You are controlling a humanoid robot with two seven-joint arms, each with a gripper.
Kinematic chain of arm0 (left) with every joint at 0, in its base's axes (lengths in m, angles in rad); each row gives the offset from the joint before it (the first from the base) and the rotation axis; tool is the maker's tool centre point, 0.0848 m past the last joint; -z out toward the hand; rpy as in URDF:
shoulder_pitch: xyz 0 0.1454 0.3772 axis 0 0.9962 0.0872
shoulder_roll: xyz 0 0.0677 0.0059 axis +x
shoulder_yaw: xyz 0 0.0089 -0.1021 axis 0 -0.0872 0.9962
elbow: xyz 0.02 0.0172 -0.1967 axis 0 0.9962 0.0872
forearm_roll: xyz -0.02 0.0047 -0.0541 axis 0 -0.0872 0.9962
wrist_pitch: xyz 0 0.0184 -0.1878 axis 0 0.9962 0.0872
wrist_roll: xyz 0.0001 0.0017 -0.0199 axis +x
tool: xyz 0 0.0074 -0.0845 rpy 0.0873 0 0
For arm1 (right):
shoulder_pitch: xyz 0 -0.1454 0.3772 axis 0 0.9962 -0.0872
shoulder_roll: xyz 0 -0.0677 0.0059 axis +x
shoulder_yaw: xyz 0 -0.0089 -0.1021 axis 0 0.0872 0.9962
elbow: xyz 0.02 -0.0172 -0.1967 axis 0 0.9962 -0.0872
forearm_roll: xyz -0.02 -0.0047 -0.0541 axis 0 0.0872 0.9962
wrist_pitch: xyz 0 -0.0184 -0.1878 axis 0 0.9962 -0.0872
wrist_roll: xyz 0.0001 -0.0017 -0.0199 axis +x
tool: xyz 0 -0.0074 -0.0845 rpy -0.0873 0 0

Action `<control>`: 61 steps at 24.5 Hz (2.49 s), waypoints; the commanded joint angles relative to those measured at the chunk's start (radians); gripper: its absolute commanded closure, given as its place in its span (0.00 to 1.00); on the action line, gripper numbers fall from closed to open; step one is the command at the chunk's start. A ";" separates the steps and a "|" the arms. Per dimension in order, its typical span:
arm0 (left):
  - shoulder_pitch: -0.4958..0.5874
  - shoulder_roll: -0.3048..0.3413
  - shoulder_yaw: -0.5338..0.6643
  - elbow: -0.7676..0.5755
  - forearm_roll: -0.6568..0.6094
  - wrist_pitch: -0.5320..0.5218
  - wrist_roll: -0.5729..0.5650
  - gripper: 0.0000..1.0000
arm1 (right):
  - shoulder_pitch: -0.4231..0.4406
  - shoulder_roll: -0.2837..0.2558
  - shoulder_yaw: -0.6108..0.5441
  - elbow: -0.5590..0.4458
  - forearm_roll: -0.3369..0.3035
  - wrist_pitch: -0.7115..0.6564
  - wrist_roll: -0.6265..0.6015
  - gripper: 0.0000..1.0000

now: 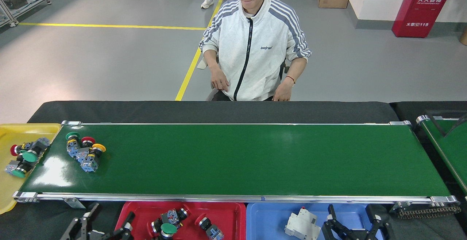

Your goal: Pick switch part from conveyor to tray

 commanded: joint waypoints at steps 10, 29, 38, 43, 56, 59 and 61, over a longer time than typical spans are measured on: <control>-0.305 0.175 0.010 0.319 -0.006 0.183 -0.003 0.00 | -0.008 -0.005 -0.001 -0.016 0.000 -0.004 -0.005 0.01; -0.568 0.467 -0.102 0.965 0.074 0.123 0.135 0.92 | -0.102 -0.016 0.116 -0.014 0.002 -0.012 0.006 0.01; -0.486 0.450 -0.102 0.841 0.115 0.032 0.135 0.95 | -0.093 -0.023 0.114 -0.014 0.002 -0.006 0.006 0.01; -0.154 0.421 -0.104 0.399 0.224 -0.072 0.133 0.94 | -0.093 -0.022 0.107 -0.014 0.000 -0.004 0.006 0.01; 0.007 0.280 -0.479 -0.103 0.097 -0.233 0.083 0.84 | -0.093 -0.014 -0.044 -0.014 -0.001 0.002 0.008 0.01; 0.013 0.224 -0.475 -0.112 0.074 -0.224 0.081 0.59 | -0.093 -0.014 -0.054 -0.014 -0.003 0.001 0.006 0.01; 0.014 0.205 -0.440 -0.112 0.072 -0.221 0.084 0.30 | -0.091 -0.016 -0.054 -0.014 -0.001 0.001 0.006 0.01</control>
